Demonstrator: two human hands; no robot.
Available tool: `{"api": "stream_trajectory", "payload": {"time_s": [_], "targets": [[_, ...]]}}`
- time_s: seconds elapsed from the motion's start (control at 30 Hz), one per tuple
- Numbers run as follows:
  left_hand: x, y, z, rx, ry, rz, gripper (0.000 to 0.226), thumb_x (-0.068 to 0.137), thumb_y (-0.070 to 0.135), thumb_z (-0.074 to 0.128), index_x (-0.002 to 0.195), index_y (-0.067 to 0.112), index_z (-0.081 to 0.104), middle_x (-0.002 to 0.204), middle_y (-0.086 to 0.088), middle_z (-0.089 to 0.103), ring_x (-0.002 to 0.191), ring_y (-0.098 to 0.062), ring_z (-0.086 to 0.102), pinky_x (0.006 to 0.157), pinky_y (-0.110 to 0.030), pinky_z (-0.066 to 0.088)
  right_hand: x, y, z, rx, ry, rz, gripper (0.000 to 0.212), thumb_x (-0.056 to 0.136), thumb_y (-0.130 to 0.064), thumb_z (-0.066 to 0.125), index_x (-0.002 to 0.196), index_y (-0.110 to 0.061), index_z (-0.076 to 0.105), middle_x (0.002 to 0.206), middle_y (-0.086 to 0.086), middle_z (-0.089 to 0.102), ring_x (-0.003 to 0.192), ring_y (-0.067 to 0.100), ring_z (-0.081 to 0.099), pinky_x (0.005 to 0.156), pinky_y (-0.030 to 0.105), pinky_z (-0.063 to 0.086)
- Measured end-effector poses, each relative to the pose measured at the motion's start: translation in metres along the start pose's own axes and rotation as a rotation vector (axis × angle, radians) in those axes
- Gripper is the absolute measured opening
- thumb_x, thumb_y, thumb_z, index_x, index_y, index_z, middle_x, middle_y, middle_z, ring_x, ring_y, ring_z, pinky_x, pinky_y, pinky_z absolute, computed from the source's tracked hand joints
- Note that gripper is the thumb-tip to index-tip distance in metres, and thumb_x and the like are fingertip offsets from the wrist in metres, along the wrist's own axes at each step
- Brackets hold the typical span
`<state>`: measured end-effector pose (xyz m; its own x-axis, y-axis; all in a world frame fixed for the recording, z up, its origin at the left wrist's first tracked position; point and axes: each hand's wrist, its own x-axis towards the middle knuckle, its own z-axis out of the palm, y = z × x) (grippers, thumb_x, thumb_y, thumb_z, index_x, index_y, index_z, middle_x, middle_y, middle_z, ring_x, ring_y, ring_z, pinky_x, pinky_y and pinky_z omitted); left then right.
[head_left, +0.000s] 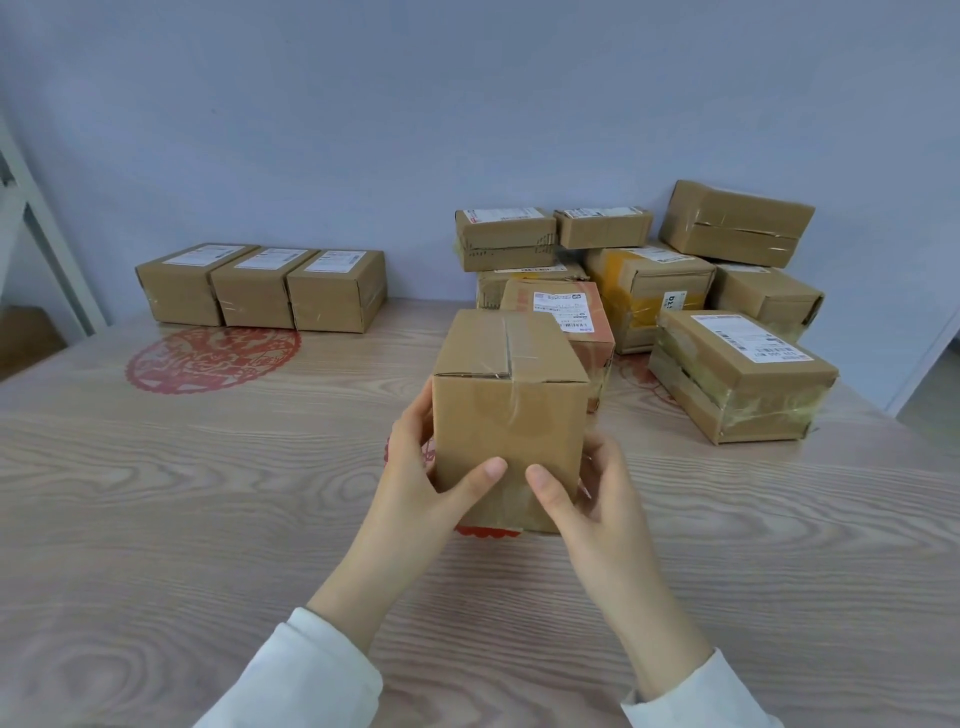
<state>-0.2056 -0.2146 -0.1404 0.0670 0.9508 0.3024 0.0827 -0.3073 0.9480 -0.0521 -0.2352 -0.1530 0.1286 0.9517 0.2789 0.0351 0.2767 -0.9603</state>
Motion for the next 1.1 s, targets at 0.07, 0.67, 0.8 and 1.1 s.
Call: {"api": "stream_trajectory", "payload": {"time_s": [0.07,0.67,0.8,1.1], "targets": [[0.001,-0.001,-0.001,0.006,-0.002,-0.002,0.082,0.069,0.040,0.076,0.139,0.018,0.038,0.129,0.000,0.054,0.112,-0.003,0.056,0.082,-0.015,0.051,0.000,-0.001,0.000,0.010,-0.020,-0.005,0.067,0.069,-0.030,0.066,0.128,-0.004,0.045,0.121,0.004,0.059,0.104,0.002,0.060,0.077,0.011,0.048],[-0.003,0.004,-0.002,-0.063,-0.071,0.025,0.064,0.067,0.031,0.077,0.119,0.025,0.039,0.122,0.002,0.053,0.101,0.001,0.058,0.082,-0.023,0.055,0.000,-0.008,-0.002,-0.020,0.031,0.020,0.040,0.070,-0.044,0.068,0.097,-0.022,0.050,0.094,-0.006,0.063,0.082,-0.008,0.061,0.066,0.009,0.047],[-0.003,0.010,-0.002,-0.094,-0.020,0.023,0.056,0.067,0.048,0.073,0.110,0.027,0.044,0.111,0.008,0.055,0.088,0.006,0.058,0.070,-0.011,0.048,-0.002,-0.004,0.001,-0.047,0.017,-0.008,0.042,0.068,-0.038,0.072,0.099,-0.022,0.049,0.099,-0.005,0.064,0.087,-0.008,0.062,0.069,0.006,0.046],[-0.004,0.008,-0.002,-0.180,-0.031,-0.028,0.044,0.070,0.030,0.065,0.109,0.021,0.047,0.095,0.010,0.065,0.081,0.001,0.064,0.065,-0.014,0.048,-0.008,-0.004,-0.001,-0.025,-0.021,0.027,0.099,0.040,-0.084,0.068,0.113,-0.020,0.049,0.112,-0.007,0.061,0.098,-0.002,0.061,0.074,0.011,0.048]]}}
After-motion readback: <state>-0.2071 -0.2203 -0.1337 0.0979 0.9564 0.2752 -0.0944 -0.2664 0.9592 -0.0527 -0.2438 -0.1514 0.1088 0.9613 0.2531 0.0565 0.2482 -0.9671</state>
